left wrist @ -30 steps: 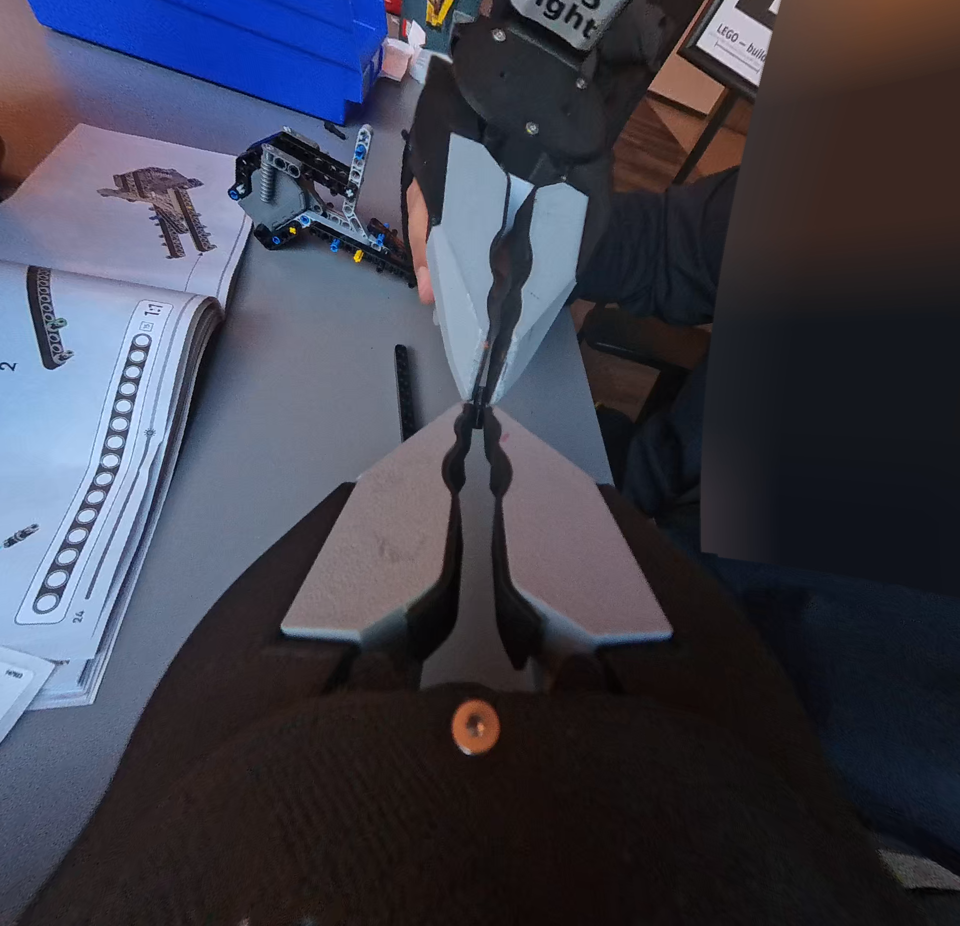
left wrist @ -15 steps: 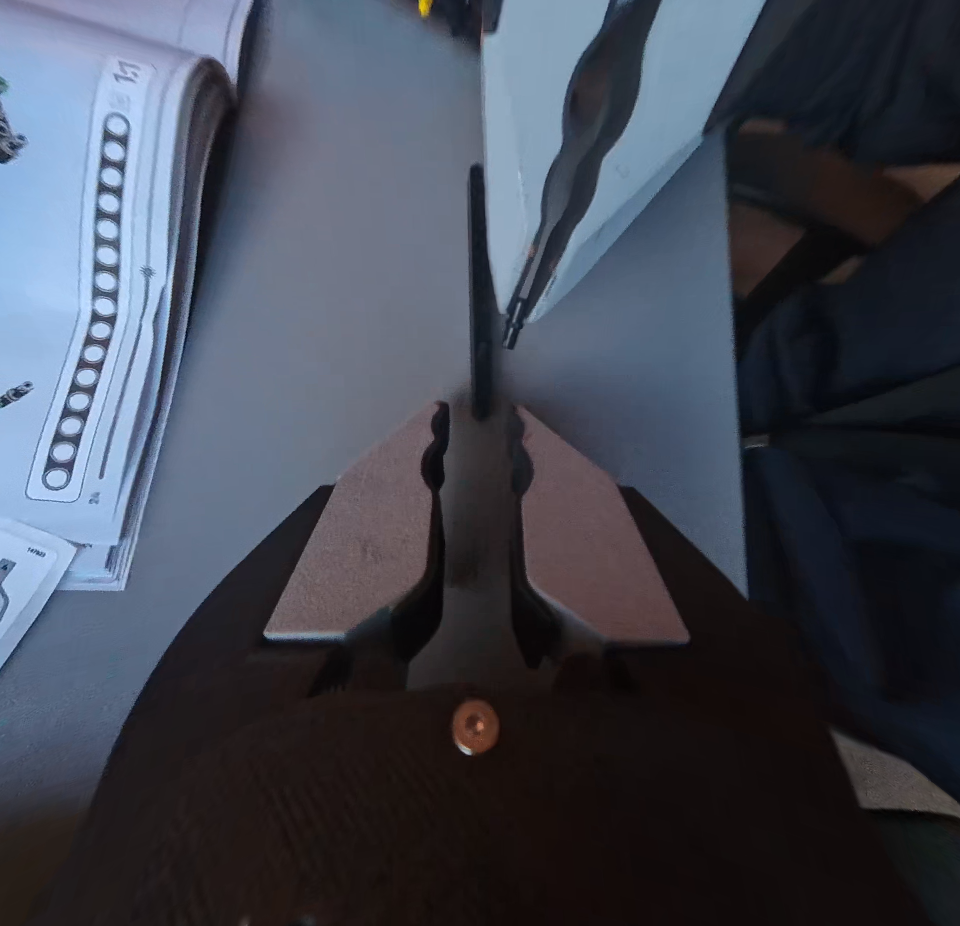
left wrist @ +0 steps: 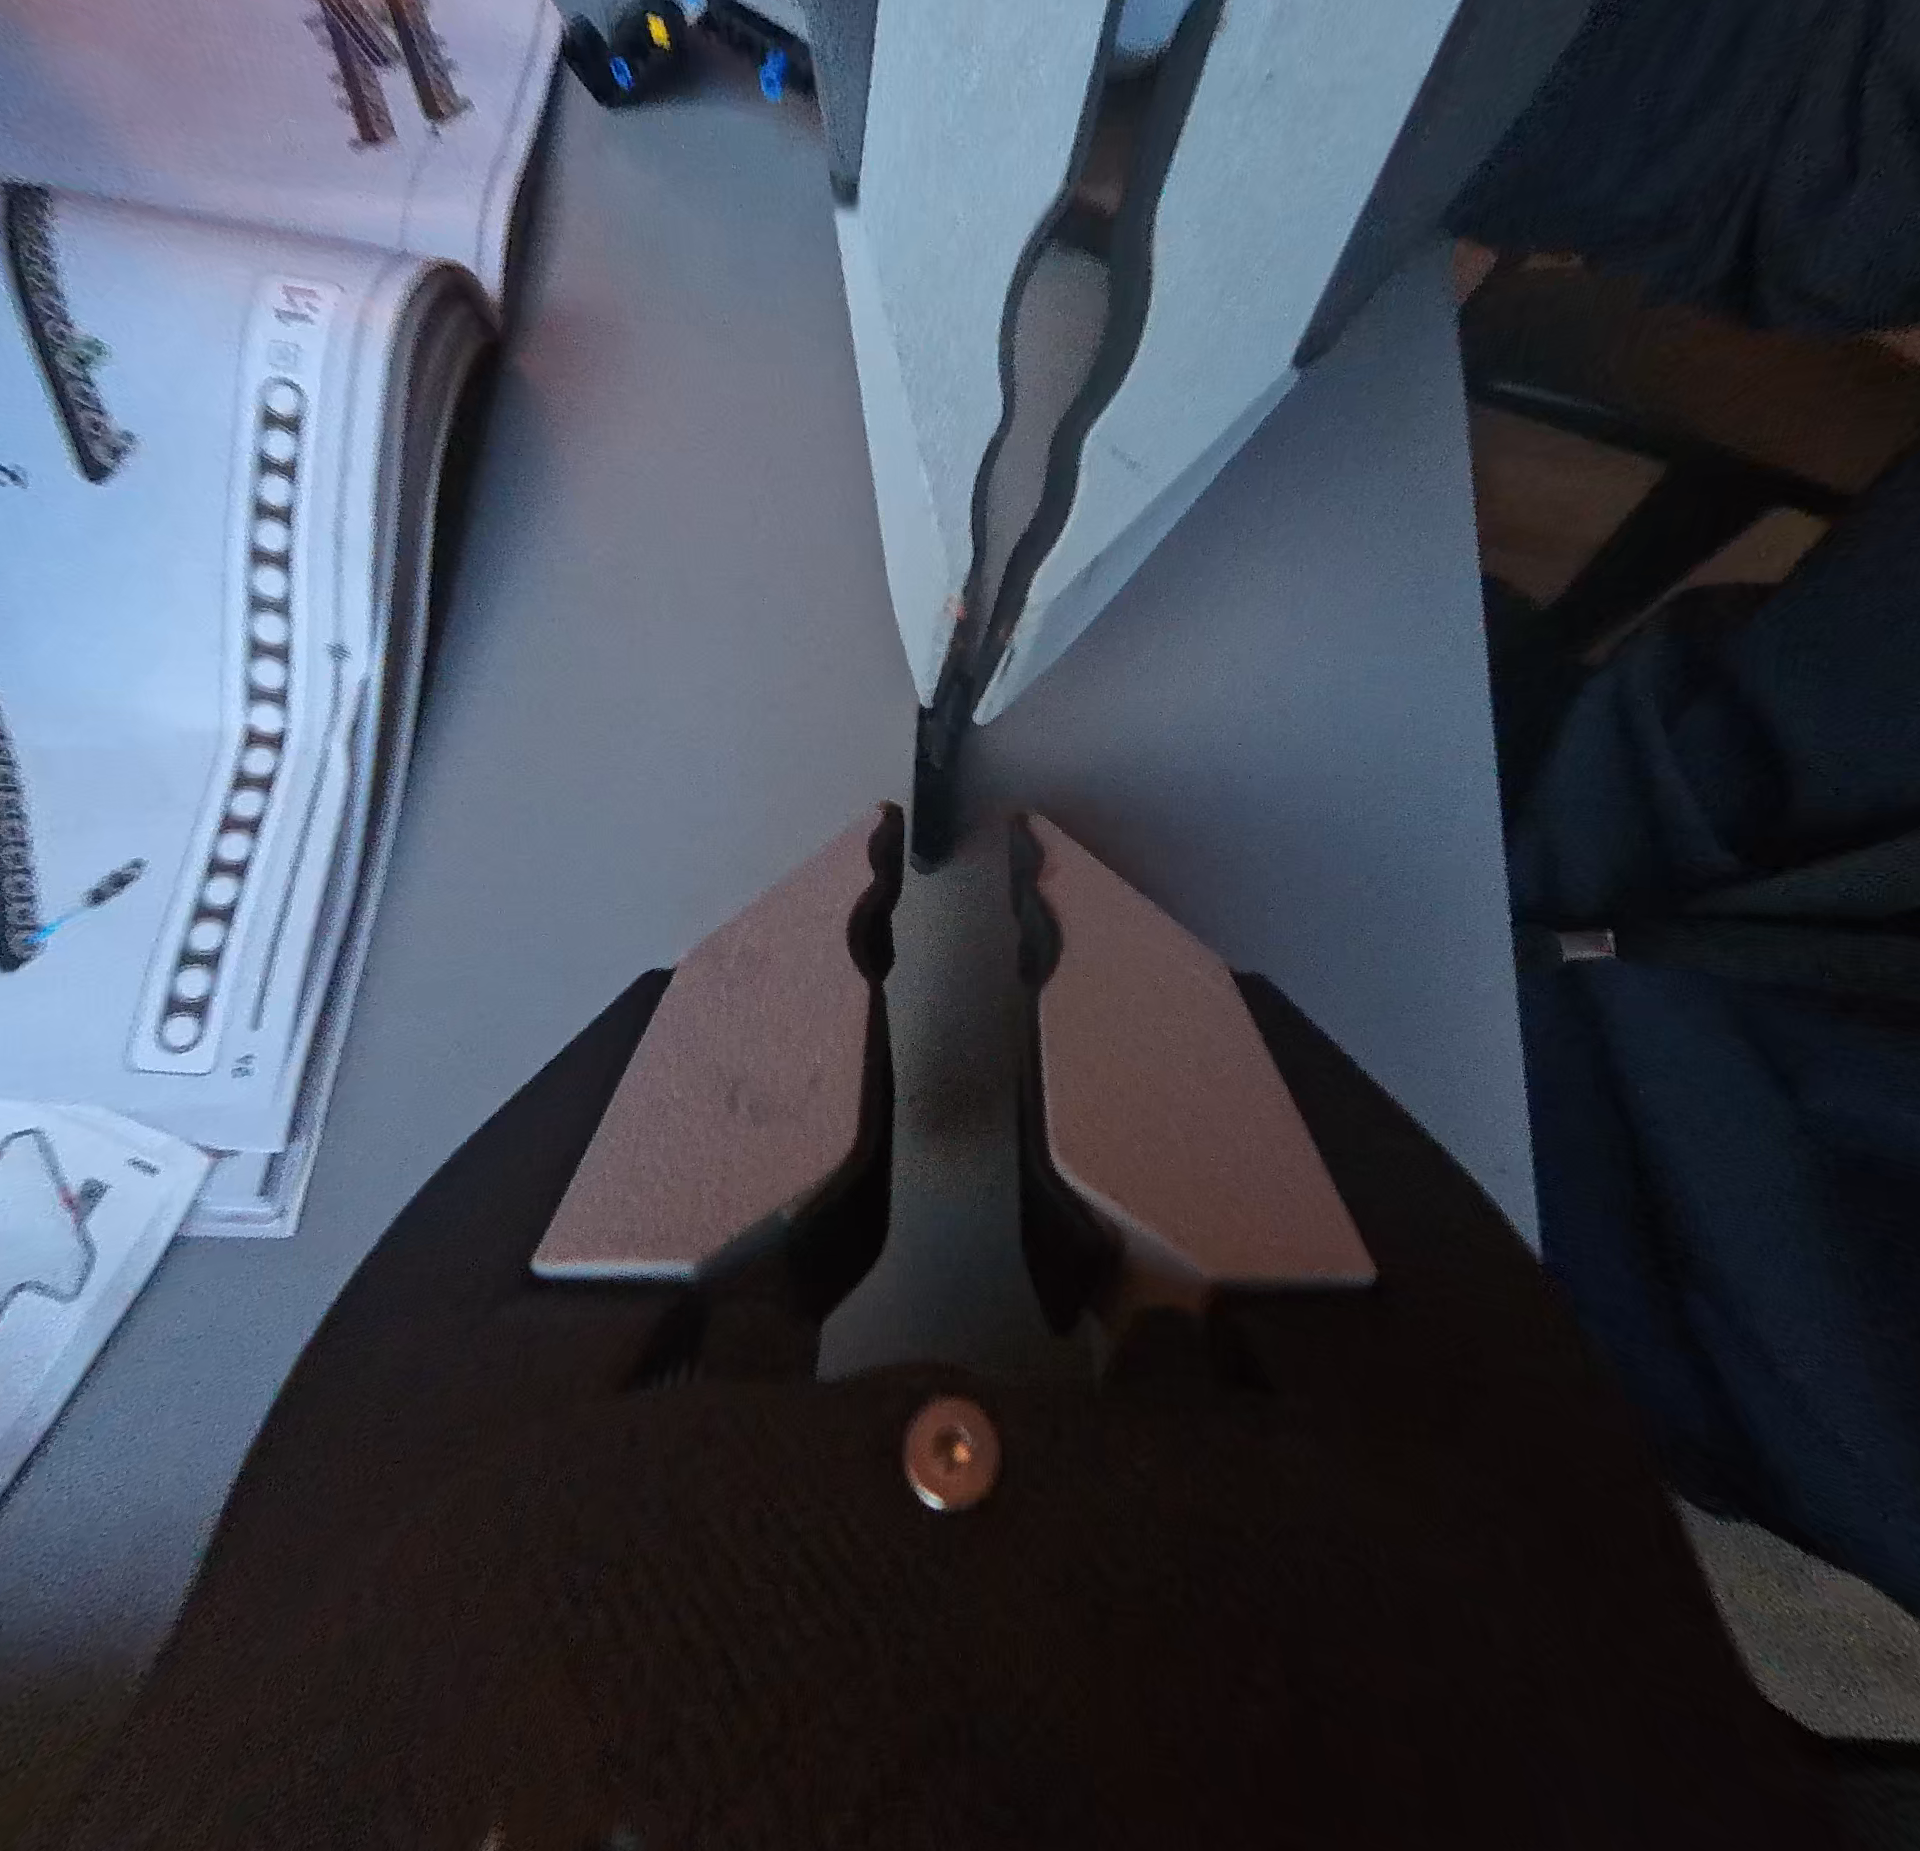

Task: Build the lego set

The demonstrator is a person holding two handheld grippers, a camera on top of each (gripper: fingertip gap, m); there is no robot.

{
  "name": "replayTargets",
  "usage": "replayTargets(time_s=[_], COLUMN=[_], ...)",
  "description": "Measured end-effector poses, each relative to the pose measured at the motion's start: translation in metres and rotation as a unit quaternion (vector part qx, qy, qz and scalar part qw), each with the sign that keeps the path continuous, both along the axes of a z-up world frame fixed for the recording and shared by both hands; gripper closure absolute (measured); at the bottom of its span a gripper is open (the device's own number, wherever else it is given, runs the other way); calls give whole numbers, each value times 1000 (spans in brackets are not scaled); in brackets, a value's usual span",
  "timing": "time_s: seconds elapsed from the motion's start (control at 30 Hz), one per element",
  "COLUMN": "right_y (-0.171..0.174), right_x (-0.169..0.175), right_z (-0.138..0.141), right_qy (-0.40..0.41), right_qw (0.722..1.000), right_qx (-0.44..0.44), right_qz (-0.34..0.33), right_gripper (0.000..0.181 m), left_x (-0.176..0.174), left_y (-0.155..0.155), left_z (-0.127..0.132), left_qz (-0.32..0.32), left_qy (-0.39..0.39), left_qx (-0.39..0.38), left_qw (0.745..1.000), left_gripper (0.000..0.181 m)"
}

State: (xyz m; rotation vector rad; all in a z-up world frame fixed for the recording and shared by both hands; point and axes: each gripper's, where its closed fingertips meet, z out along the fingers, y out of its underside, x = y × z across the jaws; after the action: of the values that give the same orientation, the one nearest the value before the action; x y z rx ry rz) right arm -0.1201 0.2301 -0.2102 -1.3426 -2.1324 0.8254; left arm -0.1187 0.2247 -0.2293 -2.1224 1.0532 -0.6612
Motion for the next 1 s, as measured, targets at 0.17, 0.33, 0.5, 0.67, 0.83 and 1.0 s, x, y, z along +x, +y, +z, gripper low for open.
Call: replayTargets(time_s=[0.17, 0.33, 0.5, 0.67, 0.83, 1.0], right_y=[-6, -4, -5, -3, -3, -7], right_x=[0, -4, -6, -8, -8, -11], right_z=[6, 10, 16, 14, 10, -5], right_qy=[19, 40, 59, 65, 57, 23], right_qw=[999, 998, 990, 993, 994, 996], right_qx=[-34, -58, -131, -103, -87, -86], right_qz=[3, -4, -8, -8, -14, -10], right_gripper=[180, 180, 180, 180, 180, 180], left_x=[5, 6, 8, 6, 4, -8], left_y=[2, 5, 6, 8, 6, -1], left_z=[14, 15, 19, 18, 14, -8], left_qz=[3, 8, 11, 16, 15, 14], left_qy=[-35, -21, -48, -43, -48, -6], left_qx=[18, 46, 37, 38, 20, -44], left_qw=[999, 999, 998, 998, 999, 999], left_gripper=[173, 180, 180, 180, 176, 160])
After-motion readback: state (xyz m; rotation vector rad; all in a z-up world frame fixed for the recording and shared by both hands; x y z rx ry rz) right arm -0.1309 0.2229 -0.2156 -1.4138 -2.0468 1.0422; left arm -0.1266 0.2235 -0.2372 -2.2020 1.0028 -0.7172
